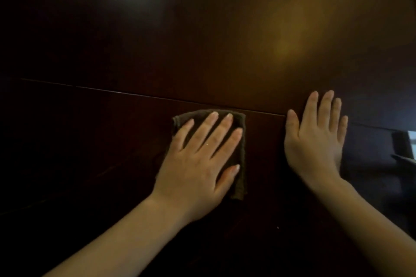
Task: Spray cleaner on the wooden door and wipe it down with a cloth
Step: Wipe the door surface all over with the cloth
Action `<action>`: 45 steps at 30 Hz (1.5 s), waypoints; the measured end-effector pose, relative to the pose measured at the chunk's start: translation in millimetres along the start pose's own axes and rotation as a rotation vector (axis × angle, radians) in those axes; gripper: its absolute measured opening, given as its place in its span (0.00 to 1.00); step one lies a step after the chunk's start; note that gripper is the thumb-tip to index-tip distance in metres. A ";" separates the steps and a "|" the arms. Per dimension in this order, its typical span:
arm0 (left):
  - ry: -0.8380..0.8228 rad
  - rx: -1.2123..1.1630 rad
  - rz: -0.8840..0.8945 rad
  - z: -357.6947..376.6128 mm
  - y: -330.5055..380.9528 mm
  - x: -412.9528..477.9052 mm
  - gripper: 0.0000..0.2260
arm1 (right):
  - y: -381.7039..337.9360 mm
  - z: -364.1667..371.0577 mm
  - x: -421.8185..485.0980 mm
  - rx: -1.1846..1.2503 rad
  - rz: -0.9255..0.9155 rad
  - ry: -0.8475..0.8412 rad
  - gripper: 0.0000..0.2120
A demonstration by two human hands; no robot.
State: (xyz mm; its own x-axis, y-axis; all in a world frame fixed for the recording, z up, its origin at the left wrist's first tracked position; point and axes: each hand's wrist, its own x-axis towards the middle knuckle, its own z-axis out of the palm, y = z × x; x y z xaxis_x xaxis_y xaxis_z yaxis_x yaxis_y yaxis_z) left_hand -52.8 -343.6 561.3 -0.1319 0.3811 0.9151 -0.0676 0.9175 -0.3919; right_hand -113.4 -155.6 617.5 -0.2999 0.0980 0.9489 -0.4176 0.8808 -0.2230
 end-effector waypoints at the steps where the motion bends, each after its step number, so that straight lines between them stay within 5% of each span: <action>1: -0.008 0.008 0.040 -0.9 -5.8 1.2 0.24 | -2.7 1.1 -5.2 -0.001 -0.015 0.001 0.30; 8: -0.015 -0.006 -0.049 -4.6 -13.2 -3.1 0.24 | -24.1 7.6 -25.0 0.005 -0.110 0.008 0.33; 14: -0.061 0.014 0.107 -9.8 -32.3 -24.9 0.24 | -22.2 7.7 -26.6 -0.006 -0.099 0.014 0.33; 19: -0.050 0.035 -0.023 -15.9 -47.6 -33.7 0.24 | -35.3 1.6 -27.2 0.128 -0.035 0.010 0.34; 27: -0.073 0.070 0.037 -22.2 -70.9 -55.0 0.24 | -91.6 6.5 -21.4 0.083 -0.322 0.040 0.32; 33: -0.044 0.056 -0.111 -25.2 -78.1 -58.0 0.24 | -109.6 14.0 -16.4 0.039 -0.311 0.014 0.29; 40: -0.103 0.079 0.103 -36.4 -121.2 -70.5 0.24 | -111.5 22.0 -21.1 0.014 -0.298 0.076 0.34; 45: -0.085 0.078 -0.124 -40.5 -134.7 -79.9 0.25 | -108.1 31.1 -16.8 0.045 -0.270 0.070 0.34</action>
State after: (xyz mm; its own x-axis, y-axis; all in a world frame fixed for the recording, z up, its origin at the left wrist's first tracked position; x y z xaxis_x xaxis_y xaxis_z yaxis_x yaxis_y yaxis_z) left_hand 6.9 -493.0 544.9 -0.2003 0.2517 0.9469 -0.1645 0.9441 -0.2857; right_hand -89.9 -266.8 618.7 -0.1128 -0.1044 0.9881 -0.5126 0.8580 0.0321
